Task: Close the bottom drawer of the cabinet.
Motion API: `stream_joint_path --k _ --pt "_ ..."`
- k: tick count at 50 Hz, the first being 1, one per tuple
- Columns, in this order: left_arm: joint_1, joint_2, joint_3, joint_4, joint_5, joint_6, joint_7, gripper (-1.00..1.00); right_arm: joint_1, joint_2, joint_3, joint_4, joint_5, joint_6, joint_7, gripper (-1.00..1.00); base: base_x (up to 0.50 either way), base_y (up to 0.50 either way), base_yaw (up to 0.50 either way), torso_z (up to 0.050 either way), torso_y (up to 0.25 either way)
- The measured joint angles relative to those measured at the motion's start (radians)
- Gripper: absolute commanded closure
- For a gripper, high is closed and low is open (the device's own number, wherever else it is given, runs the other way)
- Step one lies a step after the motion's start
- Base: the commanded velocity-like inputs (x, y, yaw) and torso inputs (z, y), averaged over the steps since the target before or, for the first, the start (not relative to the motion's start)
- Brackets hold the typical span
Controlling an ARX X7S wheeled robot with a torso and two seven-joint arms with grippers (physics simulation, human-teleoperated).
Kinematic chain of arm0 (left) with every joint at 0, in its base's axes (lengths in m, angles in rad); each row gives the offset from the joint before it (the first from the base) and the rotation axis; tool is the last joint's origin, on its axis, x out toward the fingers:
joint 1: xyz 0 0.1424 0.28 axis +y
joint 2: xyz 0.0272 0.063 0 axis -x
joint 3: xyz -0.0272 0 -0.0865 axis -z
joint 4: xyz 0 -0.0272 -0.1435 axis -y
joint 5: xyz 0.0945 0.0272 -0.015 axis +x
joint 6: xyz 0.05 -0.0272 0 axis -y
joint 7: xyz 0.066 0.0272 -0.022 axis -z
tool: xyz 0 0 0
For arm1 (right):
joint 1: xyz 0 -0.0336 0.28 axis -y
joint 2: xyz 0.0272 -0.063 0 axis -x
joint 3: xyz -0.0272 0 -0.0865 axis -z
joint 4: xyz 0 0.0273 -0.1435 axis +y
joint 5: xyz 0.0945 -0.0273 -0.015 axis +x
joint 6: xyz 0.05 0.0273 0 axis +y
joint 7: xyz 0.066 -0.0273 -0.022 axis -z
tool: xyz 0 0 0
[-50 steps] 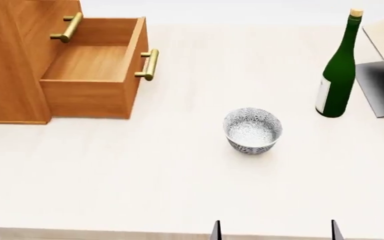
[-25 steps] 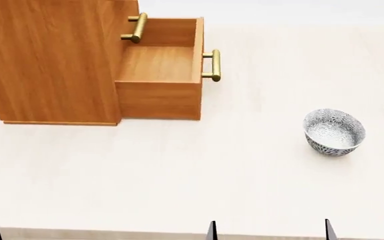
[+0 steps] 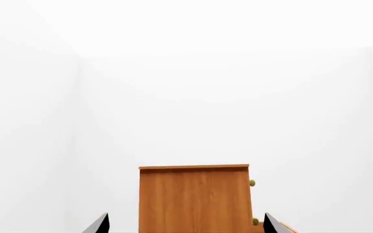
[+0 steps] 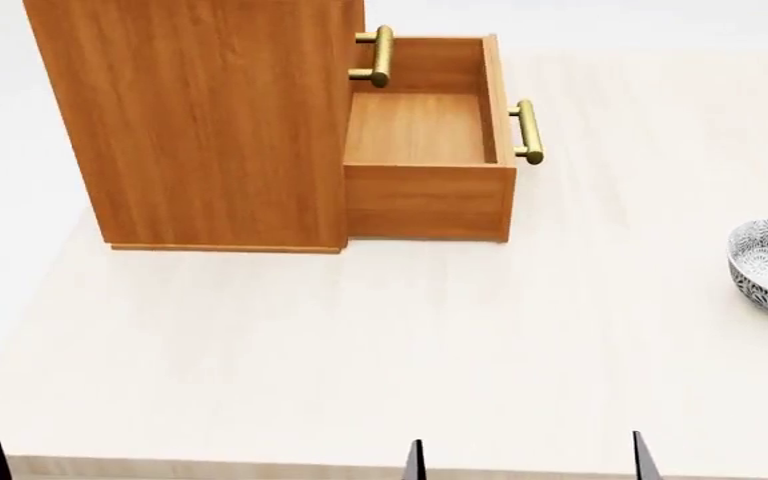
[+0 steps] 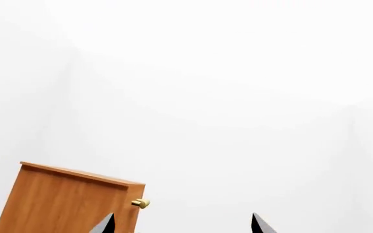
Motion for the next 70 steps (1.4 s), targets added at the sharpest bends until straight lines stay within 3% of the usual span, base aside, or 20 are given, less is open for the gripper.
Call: stream_joint_path --k 31,70 --pt "-0.011 -0.014 0.014 -0.002 0.000 -0.012 -0.016 -1.00 0.013 0.001 -0.006 0.005 -0.011 0.035 0.018 -1.00 0.05 0.00 0.00 0.000 0.000" --pt "-0.017 -0.034 0.029 0.002 -0.001 -0.019 -0.034 -1.00 0.009 0.035 -0.025 0.006 -0.027 0.013 0.032 -1.00 0.49 0.00 0.00 0.000 0.000"
